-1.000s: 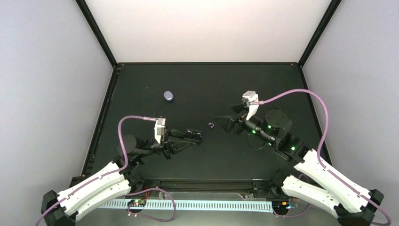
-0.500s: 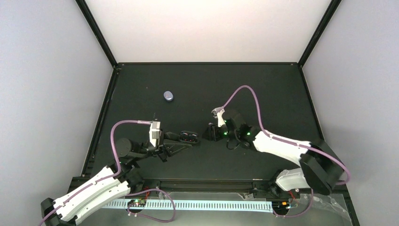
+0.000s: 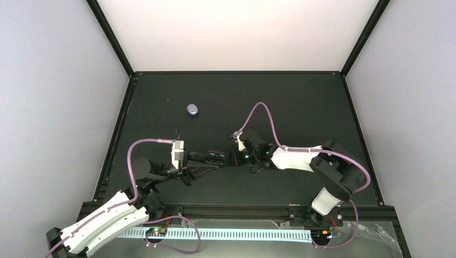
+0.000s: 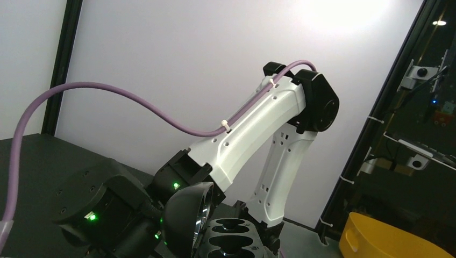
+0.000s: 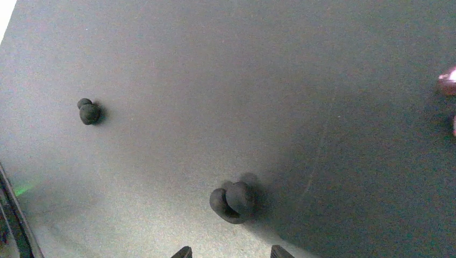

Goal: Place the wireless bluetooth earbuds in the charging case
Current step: Pick up the earbud from the center of the board.

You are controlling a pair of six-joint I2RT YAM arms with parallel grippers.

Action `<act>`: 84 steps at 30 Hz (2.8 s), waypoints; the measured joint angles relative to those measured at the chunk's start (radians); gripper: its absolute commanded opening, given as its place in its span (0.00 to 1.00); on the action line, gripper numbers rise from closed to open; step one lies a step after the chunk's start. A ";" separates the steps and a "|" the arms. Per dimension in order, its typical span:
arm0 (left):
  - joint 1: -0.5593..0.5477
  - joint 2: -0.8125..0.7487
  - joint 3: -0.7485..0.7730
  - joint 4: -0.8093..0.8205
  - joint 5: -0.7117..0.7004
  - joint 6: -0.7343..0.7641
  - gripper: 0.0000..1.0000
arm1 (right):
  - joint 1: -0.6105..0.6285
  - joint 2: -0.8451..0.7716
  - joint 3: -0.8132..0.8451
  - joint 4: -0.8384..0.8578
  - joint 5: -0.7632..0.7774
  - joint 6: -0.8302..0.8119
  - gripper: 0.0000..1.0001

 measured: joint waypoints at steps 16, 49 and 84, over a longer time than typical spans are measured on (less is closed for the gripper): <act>0.000 -0.011 0.000 -0.028 0.000 0.015 0.02 | 0.013 0.101 0.052 0.036 0.003 0.019 0.37; 0.000 -0.035 0.000 -0.046 -0.001 0.019 0.02 | 0.017 0.108 0.145 0.044 -0.044 -0.013 0.42; 0.000 -0.076 0.000 -0.087 -0.009 0.037 0.02 | 0.060 0.259 0.264 0.029 -0.034 0.034 0.40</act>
